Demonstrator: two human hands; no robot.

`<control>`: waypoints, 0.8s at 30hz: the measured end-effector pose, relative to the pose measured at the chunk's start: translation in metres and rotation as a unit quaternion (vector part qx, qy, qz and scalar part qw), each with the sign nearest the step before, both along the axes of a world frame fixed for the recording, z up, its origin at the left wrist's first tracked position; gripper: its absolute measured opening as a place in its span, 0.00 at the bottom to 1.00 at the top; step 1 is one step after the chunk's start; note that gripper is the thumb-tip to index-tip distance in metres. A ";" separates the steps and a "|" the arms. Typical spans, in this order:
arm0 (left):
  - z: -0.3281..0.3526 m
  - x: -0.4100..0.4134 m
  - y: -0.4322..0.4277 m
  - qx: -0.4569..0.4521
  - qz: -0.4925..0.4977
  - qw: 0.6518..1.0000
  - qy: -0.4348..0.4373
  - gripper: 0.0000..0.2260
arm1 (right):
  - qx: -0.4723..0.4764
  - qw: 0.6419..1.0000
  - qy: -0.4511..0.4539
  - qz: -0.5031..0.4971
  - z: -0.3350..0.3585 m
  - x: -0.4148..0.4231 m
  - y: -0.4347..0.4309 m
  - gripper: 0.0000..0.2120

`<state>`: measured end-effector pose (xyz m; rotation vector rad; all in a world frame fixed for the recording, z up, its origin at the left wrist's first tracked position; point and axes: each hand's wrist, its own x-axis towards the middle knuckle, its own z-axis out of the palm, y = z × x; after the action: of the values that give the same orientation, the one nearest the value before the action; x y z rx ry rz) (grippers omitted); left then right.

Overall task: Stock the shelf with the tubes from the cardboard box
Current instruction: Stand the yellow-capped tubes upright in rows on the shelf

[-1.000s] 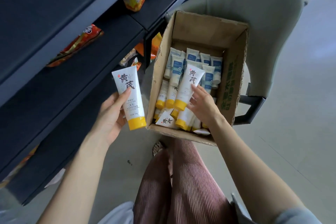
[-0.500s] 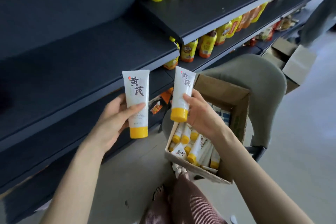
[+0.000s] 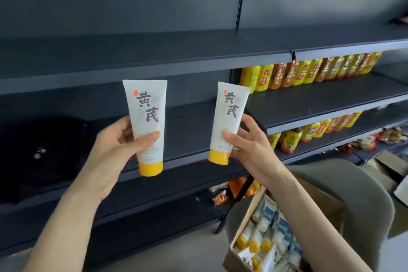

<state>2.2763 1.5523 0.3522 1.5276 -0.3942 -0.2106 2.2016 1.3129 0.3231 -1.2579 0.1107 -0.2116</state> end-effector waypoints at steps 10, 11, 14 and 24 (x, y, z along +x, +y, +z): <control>0.087 0.020 0.043 -0.078 0.146 0.981 -0.099 0.22 | -0.052 0.990 -0.105 0.078 0.099 0.068 -0.003 0.22; 0.094 0.022 0.044 -0.082 0.161 0.978 -0.104 0.18 | -0.060 0.989 -0.110 0.085 0.107 0.076 -0.004 0.22; 0.109 0.027 0.047 -0.077 0.199 0.970 -0.121 0.13 | -0.079 0.984 -0.124 0.098 0.128 0.099 -0.007 0.20; 0.125 0.044 0.102 -0.033 0.282 0.946 -0.158 0.17 | -0.034 0.978 -0.147 0.145 0.161 0.180 0.050 0.19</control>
<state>2.3206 1.6541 0.4771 1.5483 -0.1958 0.4987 2.3814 1.3632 0.4845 -1.2816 -0.3353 -0.1476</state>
